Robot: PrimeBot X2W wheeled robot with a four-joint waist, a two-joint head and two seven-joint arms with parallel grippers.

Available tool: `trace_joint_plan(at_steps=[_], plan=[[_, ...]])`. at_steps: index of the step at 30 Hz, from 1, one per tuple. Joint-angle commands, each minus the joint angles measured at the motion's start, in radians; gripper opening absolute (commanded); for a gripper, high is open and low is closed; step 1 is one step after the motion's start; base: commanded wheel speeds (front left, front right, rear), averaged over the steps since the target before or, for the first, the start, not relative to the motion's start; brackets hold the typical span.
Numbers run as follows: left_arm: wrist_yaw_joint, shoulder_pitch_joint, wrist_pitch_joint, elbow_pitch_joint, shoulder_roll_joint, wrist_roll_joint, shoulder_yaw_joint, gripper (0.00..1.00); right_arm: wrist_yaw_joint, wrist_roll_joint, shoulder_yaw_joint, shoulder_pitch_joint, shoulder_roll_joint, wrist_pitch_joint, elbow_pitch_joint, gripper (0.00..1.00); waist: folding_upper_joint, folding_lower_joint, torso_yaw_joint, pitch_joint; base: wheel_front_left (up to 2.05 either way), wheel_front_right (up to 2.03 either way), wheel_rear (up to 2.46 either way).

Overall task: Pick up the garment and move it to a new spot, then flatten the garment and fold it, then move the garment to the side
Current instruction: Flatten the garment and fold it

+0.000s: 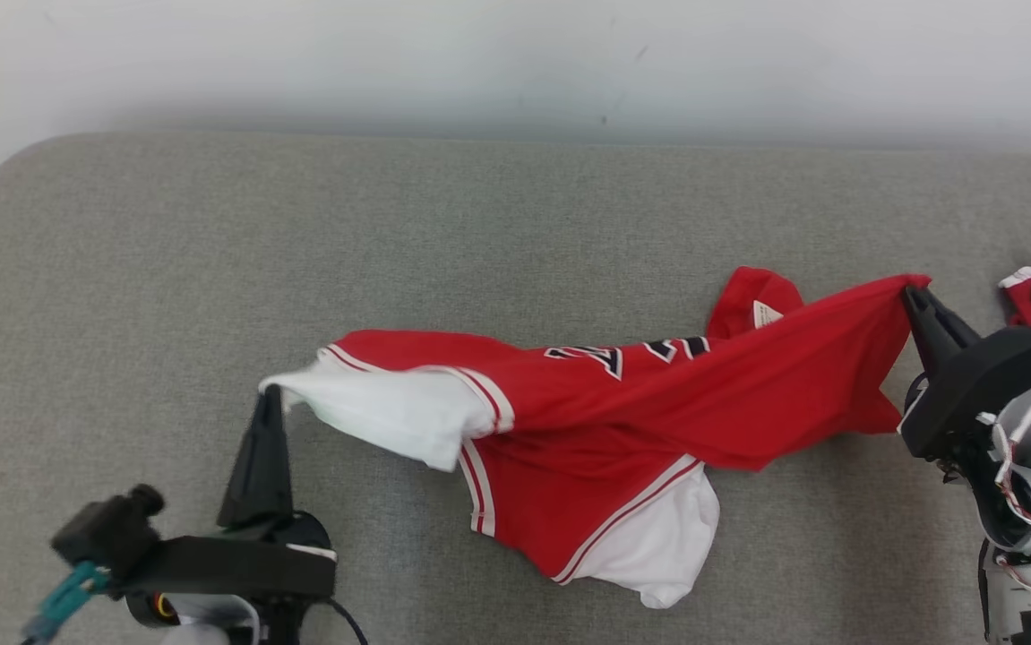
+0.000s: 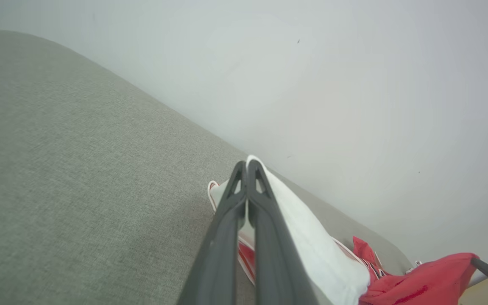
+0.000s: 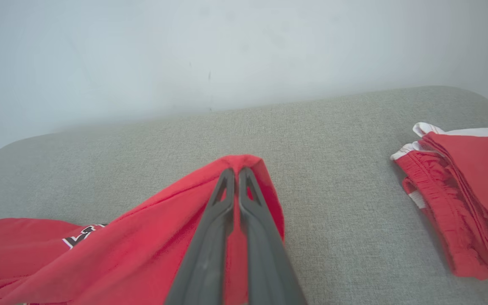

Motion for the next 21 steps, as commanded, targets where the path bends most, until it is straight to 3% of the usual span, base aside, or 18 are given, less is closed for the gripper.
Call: trace_joint_plan(at_steps=[1,9,17,21], plan=[[-0.005,0.015,0.003,-0.034,-0.006,-0.052,0.015,0.0,-0.003,0.024,-0.006,0.017,0.003,-0.007,-0.021,0.0,0.0,0.0001,-0.008,-0.004,0.0,0.0,0.0],[0.0,-0.038,0.054,-0.277,-0.021,-0.377,0.084,0.0,-0.003,0.135,-0.005,-0.02,-0.012,-0.002,-0.155,0.0,0.0,0.0001,-0.042,0.057,0.0,0.0,0.0],[0.093,-0.26,0.156,-0.48,0.087,-0.385,0.152,0.0,-0.003,0.115,0.058,-0.18,-0.075,-0.057,-0.234,0.0,0.0,0.0001,-0.102,0.138,0.0,0.0,0.0],[0.142,-0.409,0.254,-0.439,0.169,-0.318,0.108,0.0,-0.001,0.046,0.141,-0.289,-0.126,-0.142,-0.136,0.0,0.0,0.0001,-0.133,0.231,0.0,0.0,0.0]])
